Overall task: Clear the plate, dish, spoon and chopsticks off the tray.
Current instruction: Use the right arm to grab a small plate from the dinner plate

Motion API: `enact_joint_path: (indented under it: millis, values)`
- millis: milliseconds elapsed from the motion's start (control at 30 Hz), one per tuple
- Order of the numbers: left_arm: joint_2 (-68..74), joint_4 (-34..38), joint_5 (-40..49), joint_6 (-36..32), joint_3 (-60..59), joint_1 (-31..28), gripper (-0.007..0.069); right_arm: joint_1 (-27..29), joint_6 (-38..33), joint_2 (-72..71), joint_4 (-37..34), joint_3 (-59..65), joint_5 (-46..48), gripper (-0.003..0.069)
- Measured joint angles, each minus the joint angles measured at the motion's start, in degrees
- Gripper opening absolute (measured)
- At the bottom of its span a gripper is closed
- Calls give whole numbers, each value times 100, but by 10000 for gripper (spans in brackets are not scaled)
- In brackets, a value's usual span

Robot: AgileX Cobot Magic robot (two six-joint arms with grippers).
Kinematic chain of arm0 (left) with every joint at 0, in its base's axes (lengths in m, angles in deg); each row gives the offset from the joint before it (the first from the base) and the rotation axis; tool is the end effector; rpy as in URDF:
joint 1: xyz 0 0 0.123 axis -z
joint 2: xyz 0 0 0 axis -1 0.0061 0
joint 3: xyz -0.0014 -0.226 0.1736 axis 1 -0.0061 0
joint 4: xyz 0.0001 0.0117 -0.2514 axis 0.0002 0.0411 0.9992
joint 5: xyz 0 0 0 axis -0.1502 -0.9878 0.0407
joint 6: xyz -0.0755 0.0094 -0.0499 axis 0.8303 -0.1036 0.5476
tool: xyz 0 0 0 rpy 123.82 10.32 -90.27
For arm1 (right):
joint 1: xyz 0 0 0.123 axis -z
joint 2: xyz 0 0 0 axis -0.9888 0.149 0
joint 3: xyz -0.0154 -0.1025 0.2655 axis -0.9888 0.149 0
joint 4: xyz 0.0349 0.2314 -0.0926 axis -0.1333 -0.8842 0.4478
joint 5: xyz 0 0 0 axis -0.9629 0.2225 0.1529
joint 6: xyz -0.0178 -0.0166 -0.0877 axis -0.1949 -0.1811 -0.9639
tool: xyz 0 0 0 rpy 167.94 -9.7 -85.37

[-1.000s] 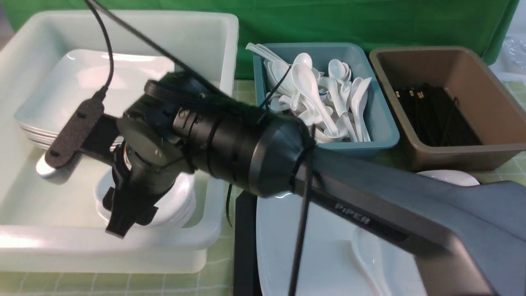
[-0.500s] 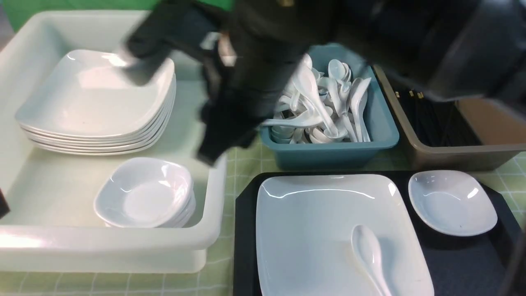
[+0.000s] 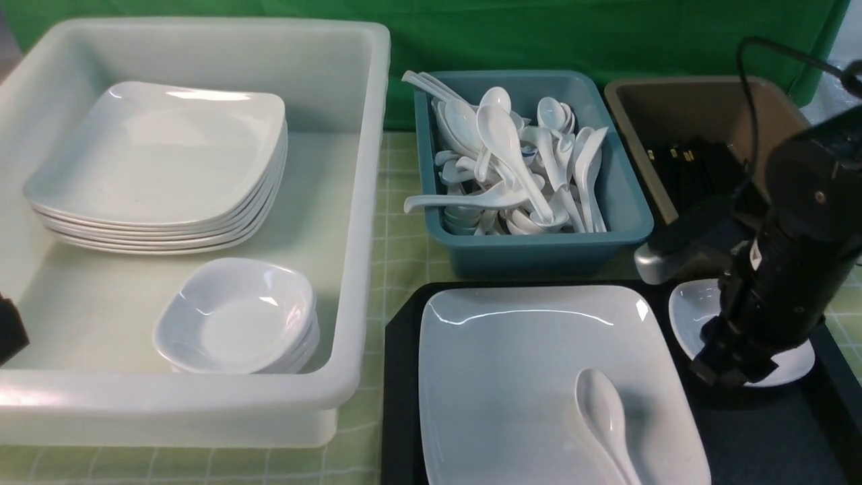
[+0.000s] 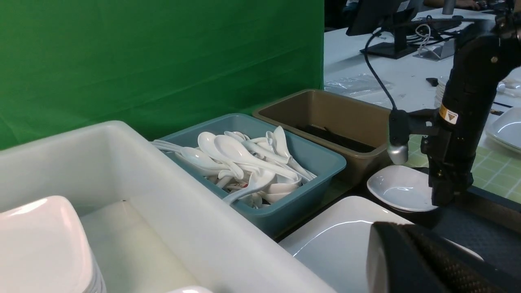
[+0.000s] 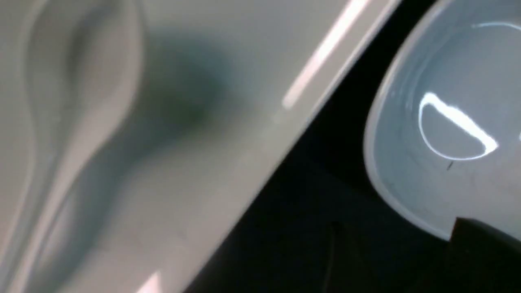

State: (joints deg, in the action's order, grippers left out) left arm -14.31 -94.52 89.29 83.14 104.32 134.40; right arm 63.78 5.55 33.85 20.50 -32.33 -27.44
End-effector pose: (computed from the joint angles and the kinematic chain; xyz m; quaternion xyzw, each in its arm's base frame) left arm 0.0382 -0.0227 0.3577 0.2596 0.6914 -0.2011 0.6435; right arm 0.3040 0.0835 0.2150 -0.2885 0.9472 -0.0682 0.1221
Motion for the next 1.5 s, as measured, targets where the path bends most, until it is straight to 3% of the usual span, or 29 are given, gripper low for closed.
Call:
enact_joint_path:
  millis: [133, 300, 1033, 1500]
  values:
    - [0, 0, -5, -18, 0, 0, 21, 319, -6, 46, 0, 372, -834, 395]
    - [0, 0, -6, -23, 0, 0, 21, 344, -221, 102, -11, 422, -1137, 395]
    - [0, 111, -50, 2, 0, 0, 21, 344, -446, 628, -180, 430, -1505, 395]
    - [0, 245, -56, 9, 0, 0, 21, 344, -446, -156, -309, 430, -1078, 397]
